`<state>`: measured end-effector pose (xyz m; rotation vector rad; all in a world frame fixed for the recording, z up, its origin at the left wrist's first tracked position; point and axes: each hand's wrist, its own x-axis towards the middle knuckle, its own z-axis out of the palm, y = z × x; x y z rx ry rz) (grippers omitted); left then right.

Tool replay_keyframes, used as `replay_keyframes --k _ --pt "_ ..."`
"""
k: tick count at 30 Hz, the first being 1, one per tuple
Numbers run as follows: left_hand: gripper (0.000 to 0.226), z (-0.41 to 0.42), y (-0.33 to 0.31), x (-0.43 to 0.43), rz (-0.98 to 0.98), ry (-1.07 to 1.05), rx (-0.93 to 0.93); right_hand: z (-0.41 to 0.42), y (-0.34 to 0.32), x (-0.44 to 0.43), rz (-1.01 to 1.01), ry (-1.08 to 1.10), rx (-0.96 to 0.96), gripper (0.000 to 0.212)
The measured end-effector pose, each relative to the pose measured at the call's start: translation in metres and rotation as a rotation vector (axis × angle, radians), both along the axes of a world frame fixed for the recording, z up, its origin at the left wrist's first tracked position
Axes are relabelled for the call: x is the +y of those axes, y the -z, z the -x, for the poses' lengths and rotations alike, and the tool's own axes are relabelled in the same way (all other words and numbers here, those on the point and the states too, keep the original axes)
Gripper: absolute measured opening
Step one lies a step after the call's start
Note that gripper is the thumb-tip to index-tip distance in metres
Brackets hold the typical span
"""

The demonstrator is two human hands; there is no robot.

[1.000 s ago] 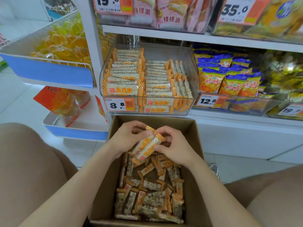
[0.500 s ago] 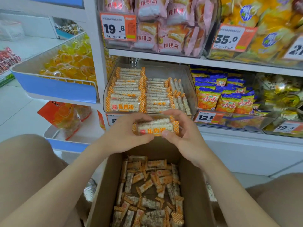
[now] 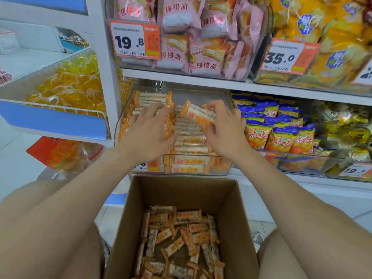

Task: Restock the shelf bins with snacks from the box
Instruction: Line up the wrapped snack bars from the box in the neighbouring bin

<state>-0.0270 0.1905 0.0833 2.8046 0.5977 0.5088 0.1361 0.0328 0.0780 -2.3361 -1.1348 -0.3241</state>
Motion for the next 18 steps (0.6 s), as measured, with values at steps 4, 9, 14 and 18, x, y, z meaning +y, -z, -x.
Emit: replay_keyframes --k 4,9,14,18 --pt "0.068 -0.027 0.007 0.014 -0.003 -0.068 0.155 -0.041 0.009 0.05 0.116 0.067 0.019 0.057" --pt "0.074 -0.053 0.007 0.041 0.035 -0.074 0.284 -0.08 0.02 0.102 0.199 0.115 -0.077 0.071" --pt "0.078 -0.064 0.012 0.053 0.068 -0.1 0.364 -0.109 0.033 0.128 0.259 -0.021 -0.096 0.066" --pt "0.085 -0.067 0.018 0.055 0.11 -0.119 0.477 -0.108 0.035 0.134 0.184 0.086 -0.174 0.072"
